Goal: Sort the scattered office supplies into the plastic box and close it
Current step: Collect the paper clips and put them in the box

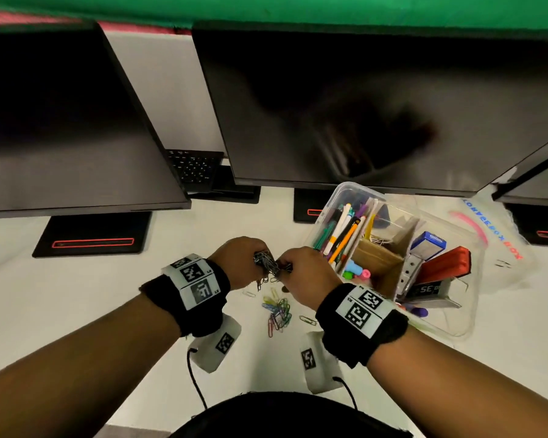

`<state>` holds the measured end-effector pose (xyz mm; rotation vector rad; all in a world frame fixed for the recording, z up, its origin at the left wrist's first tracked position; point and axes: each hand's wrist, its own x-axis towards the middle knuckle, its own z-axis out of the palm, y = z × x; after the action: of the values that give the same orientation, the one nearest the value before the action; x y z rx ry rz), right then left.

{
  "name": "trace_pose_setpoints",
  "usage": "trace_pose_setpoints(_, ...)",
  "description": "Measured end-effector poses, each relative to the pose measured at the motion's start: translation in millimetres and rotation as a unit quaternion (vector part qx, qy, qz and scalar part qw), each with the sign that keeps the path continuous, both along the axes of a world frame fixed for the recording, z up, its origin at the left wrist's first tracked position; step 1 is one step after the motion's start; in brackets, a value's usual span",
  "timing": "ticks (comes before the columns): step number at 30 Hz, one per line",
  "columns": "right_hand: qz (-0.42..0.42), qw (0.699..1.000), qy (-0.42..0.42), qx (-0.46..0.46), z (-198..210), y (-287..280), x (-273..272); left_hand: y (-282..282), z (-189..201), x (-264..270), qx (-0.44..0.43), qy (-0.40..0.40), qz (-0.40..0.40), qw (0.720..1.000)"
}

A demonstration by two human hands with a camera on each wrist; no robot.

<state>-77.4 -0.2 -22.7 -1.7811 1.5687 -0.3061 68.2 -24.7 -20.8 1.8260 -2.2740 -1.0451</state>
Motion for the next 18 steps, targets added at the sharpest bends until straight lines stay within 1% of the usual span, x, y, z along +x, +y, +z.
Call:
trace_pose_setpoints(3, -0.004, 1.000, -0.004, -0.010, 15, -7, -11, -4, 19, -8, -0.014, 0.008, 0.009, 1.000)
trace_pose_setpoints(6, -0.023, 0.999, -0.023, -0.017, 26, -15, -30, -9, 34, -27, -0.038, 0.014, 0.018, 0.999)
trace_pose_setpoints(8, -0.041, 0.998, -0.032, -0.019, 34, -19, -47, -15, 41, -46, -0.053, 0.021, 0.020, 0.998)
trace_pose_setpoints(11, -0.050, 0.998, -0.010, -0.043, 45, -24, -75, -22, 49, -74, -0.061, 0.043, 0.023, 0.997)
trace_pose_setpoints(16, -0.089, 0.996, 0.002, -0.025, 55, -33, -122, -35, 57, -122, -0.057, 0.056, 0.012, 0.997)
trace_pose_setpoints(18, -0.115, 0.993, -0.005, -0.020, 55, -39, -141, -42, 58, -143, -0.051, 0.056, 0.006, 0.997)
